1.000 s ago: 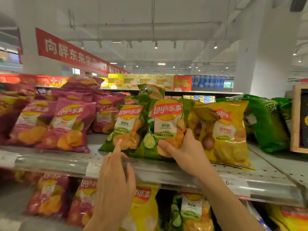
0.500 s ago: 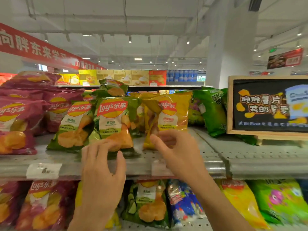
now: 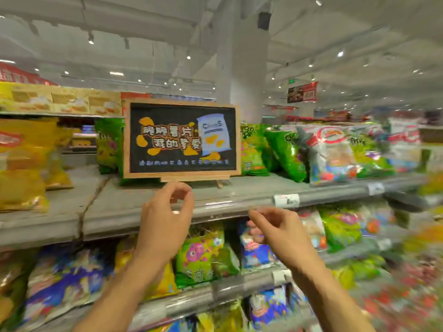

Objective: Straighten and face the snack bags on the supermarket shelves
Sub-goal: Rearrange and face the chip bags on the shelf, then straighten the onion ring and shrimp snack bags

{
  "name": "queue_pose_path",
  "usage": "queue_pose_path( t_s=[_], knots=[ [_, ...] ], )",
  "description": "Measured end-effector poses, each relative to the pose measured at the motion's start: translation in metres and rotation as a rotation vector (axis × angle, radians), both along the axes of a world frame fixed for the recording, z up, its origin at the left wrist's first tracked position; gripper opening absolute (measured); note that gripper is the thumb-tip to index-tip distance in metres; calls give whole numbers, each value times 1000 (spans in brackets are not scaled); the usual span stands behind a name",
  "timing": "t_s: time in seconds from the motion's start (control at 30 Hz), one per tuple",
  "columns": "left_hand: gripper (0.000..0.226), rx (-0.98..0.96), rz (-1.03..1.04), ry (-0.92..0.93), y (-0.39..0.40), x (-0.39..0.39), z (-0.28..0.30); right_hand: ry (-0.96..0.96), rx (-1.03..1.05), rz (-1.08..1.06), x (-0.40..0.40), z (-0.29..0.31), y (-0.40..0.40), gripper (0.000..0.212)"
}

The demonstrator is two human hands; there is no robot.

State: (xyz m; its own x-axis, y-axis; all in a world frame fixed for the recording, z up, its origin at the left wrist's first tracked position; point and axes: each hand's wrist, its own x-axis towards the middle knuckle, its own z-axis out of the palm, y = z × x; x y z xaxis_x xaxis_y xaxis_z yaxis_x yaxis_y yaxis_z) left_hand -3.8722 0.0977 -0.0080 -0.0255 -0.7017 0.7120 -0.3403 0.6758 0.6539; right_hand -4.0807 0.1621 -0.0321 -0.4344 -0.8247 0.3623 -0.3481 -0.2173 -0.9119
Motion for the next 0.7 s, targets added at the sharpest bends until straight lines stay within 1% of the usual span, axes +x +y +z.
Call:
queue_pose_path(
  t_s=[0.1, 0.2, 0.33, 0.43, 0.5, 0.6, 0.7],
  knots=[
    [8, -25, -62, 4, 4, -74, 5, 4, 7, -50, -68, 0, 17, 16],
    [8, -56, -124, -33, 1, -143, 9, -13, 5, -110, -131, -1, 23, 13],
    [3, -43, -170, -76, -17, -226, 7, -16, 1, -162, -206, -3, 16, 15],
    [5, -24, -188, -113, -38, -281, 8, 26, 14, -218, -262, -1, 1, 16],
    [14, 7, -164, -171, -54, -315, 14, 28, 31, -250, -299, 7, -11, 15],
    [40, 63, -100, -261, -74, -359, 22, 71, 32, -300, -350, 21, -28, 12],
    [62, 134, -79, -313, -88, -395, 26, 138, 16, -405, -396, 31, -40, 11]
  ],
)
